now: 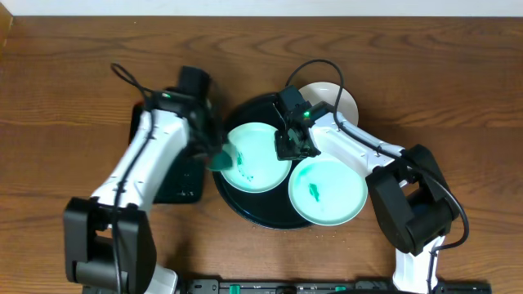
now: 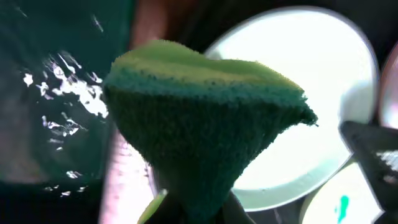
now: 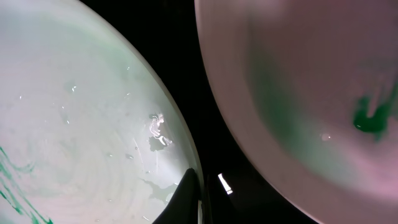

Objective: Clean dirty plates on tray and stack at the side
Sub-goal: 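Lift the sponge with the left gripper and bring it over the plates, then scrub the left plate with the sponge while right gripper holds plate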

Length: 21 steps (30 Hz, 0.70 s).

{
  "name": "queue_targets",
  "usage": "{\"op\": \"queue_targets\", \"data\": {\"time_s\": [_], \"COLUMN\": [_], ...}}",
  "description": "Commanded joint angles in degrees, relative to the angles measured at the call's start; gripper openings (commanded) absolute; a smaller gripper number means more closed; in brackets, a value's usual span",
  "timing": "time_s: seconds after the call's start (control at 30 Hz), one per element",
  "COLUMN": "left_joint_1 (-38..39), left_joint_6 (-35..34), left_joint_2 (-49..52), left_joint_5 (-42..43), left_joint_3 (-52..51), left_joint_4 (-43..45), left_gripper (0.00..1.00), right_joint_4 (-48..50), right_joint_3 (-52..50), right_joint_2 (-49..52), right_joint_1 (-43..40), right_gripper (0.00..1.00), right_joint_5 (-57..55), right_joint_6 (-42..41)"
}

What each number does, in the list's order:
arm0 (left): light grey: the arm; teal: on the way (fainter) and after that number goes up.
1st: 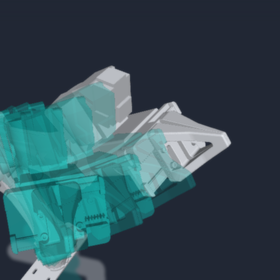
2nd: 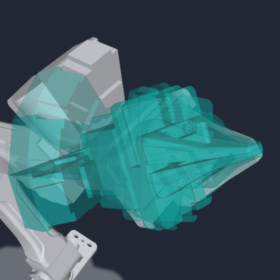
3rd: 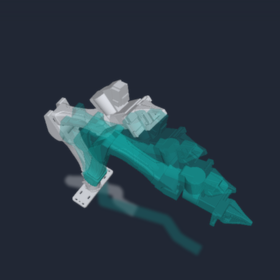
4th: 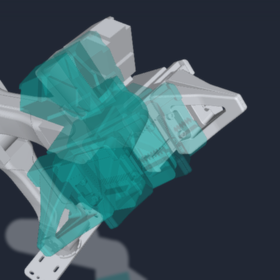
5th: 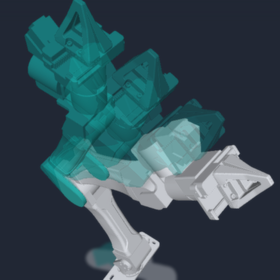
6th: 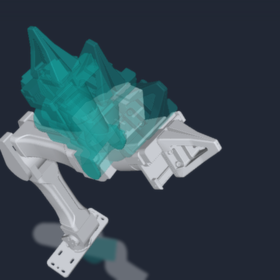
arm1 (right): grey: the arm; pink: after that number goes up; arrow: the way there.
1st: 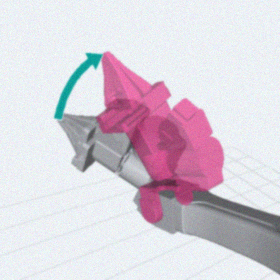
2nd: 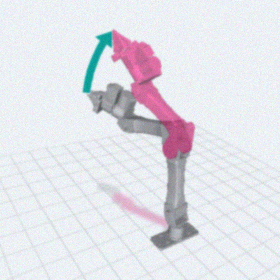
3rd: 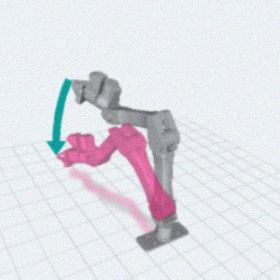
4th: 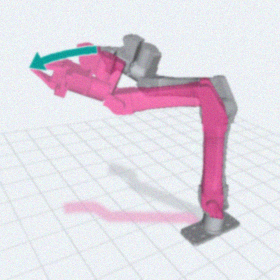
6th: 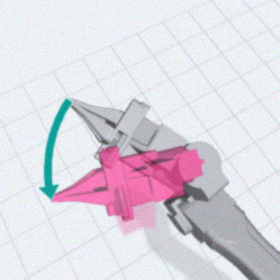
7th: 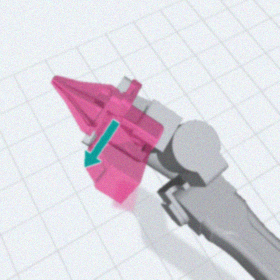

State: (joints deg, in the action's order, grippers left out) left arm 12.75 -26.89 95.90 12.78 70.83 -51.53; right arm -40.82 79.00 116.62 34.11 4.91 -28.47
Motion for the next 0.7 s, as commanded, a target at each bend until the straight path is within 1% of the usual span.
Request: {"op": "queue_targets", "data": {"time_s": [0.0, 0.1, 0.17, 0.27, 0.33, 0.5, 0.67], "left_joint_1": [4.13, 7.43, 9.62, 11.06, 11.06, 11.06, 11.06], "left_joint_6": [-9.75, -12.31, -13.94, -13.97, -14.8, -19.61, -18.97], "left_joint_2": [-0.07, -0.07, -0.04, 0.35, 1.51, 6.4, 10.49], "left_joint_5": [-6.03, -5.95, -5.95, -6.12, -6.45, -6.47, -5.2], "left_joint_3": [-5.99, -10.19, -10.6, -10.6, -10.6, -10.6, -10.6], "left_joint_4": [4.11, 12.44, 15.87, 18.49, 18.64, 16.17, 15.04], "left_gripper": [0.07, 0.07, 0.07, 0.07, 0.07, 0.07, 0.07], "right_joint_4": [0.15, 0.42, 0.37, 0.33, 0.33, 0.11, -0.35], "right_joint_3": [-0.81, -0.81, -0.81, -0.81, -0.81, -0.81, -0.81], "right_joint_2": [0.74, 0.74, 0.74, 0.74, 0.74, 0.74, 0.74], "right_joint_1": [0.81, 0.81, 0.81, 0.81, 0.81, 0.76, -0.02], "right_gripper": [0.01, 0.01, 0.01, 0.01, 0.01, 0.01, 0.01], "right_joint_5": [1.18, 1.18, 1.18, 1.18, 1.2, 1.44, 4.02], "right_joint_6": [0.37, 0.22, 0.22, 0.24, 0.24, 0.26, 0.92]}}
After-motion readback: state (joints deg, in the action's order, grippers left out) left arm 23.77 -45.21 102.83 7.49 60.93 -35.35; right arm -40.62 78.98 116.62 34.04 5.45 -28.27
